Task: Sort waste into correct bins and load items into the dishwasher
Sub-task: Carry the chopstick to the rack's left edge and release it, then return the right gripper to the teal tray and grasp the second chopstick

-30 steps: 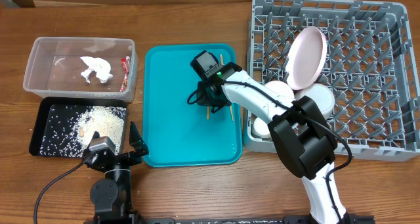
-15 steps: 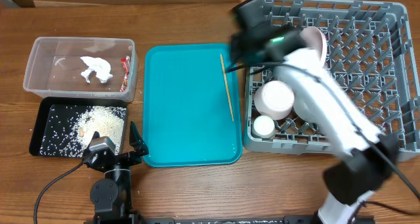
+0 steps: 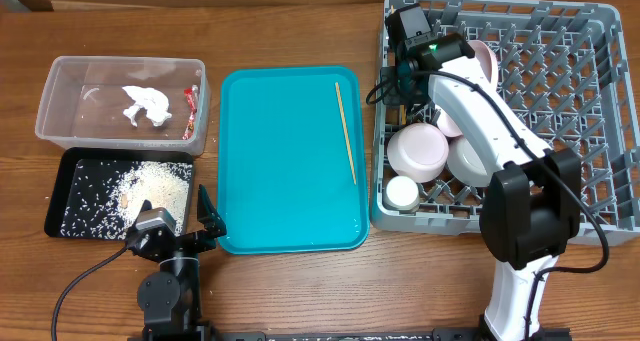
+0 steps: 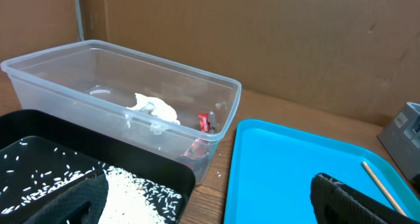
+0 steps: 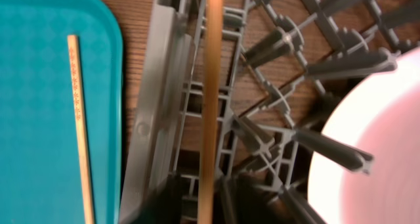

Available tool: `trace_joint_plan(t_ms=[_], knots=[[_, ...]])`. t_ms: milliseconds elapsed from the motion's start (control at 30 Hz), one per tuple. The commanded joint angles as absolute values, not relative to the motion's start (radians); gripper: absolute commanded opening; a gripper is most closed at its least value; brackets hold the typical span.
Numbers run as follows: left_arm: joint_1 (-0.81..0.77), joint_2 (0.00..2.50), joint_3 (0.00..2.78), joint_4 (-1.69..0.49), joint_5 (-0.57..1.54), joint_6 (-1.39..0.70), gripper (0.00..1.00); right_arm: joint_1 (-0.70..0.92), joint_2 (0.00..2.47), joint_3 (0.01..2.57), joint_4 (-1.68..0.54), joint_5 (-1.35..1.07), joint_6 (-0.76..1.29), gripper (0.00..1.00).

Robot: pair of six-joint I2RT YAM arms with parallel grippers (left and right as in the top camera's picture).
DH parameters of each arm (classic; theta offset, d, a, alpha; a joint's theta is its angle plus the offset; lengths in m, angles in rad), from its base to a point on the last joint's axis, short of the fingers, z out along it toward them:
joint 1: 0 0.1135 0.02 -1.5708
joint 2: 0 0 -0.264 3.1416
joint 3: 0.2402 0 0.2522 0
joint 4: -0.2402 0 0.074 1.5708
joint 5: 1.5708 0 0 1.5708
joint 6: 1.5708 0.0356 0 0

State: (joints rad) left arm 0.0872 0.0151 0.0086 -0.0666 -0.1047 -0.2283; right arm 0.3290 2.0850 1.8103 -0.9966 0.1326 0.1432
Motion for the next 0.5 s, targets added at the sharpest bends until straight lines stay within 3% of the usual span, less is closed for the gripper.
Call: trace_joint_plan(t_ms=[0, 233, 467], knots=[[0.093, 0.004, 0.005, -0.065, -0.107, -0.216, 1.00, 0.342, 2.052, 1.839, -1.001, 0.138, 0.123, 0.41], [0.093, 0.004, 0.005, -0.065, -0.107, -0.216, 1.00, 0.478, 1.943, 1.865, -1.020, 0.126, 0.130, 0.41], [0.093, 0.004, 0.005, -0.065, -0.106, -0.216, 1.00, 0.630, 2.012, 1.824, -0.987, 0.228, 0.130, 0.41]])
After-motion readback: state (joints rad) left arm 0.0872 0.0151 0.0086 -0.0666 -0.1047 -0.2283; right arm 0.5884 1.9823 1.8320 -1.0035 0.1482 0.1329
